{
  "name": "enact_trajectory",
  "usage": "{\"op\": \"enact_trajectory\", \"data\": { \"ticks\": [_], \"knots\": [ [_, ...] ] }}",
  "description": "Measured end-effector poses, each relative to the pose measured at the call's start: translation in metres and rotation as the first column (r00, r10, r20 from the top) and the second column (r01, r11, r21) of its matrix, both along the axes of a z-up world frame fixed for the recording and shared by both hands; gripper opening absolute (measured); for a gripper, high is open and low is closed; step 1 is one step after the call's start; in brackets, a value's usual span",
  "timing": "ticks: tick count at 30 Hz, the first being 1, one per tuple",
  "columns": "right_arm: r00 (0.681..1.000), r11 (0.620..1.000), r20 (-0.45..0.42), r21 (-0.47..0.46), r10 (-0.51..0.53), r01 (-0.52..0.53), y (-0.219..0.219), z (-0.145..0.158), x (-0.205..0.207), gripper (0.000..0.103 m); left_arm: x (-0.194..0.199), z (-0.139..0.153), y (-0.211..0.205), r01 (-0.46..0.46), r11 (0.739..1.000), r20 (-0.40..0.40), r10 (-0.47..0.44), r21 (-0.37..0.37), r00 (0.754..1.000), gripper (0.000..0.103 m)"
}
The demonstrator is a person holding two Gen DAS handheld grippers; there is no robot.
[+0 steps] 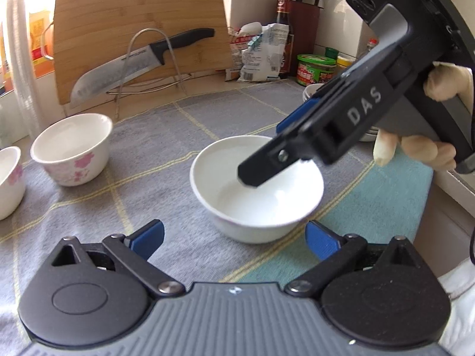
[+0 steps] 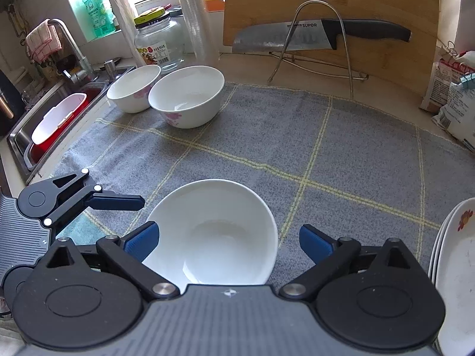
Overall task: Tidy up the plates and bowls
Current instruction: 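Lower the bowl onto the towel by the plates and open both tools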
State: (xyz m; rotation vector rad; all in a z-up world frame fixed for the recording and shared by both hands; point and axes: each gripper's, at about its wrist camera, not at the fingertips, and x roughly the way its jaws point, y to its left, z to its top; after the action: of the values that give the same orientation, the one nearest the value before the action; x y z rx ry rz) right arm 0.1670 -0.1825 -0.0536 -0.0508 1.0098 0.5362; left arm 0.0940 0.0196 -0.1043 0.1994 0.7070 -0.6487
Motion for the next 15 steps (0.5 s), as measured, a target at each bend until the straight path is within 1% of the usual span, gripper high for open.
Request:
{"op": "enact_trajectory", "data": {
  "ticks": [4,8,11,15],
  "knots": [
    [1.0,1.0,0.018,0.005,0.017,-0.017,0.004,0.007,0.002,0.103,-0.005,0.002,0.023,-0.065,0.998,-0.01,0.065,0.011,0.998,0.101],
    [0.999,0.999,0.032,0.007,0.032,-0.032,0.01,0.012,0.007,0.103,-0.002,0.002,0.043,-0.155,0.987,0.003,0.155,0.028,0.988,0.101],
    [0.998,0.999,0.04,0.003,0.05,-0.05,0.017,0.014,0.011,0.103,0.006,0.001,0.054,-0.241,0.969,0.024,0.24,0.045,0.97,0.101],
    [0.996,0.997,0.05,-0.015,0.073,-0.072,0.027,0.015,0.018,0.103,0.019,-0.001,0.064,-0.316,0.946,0.069,0.312,0.068,0.948,0.101]
  ]
}}
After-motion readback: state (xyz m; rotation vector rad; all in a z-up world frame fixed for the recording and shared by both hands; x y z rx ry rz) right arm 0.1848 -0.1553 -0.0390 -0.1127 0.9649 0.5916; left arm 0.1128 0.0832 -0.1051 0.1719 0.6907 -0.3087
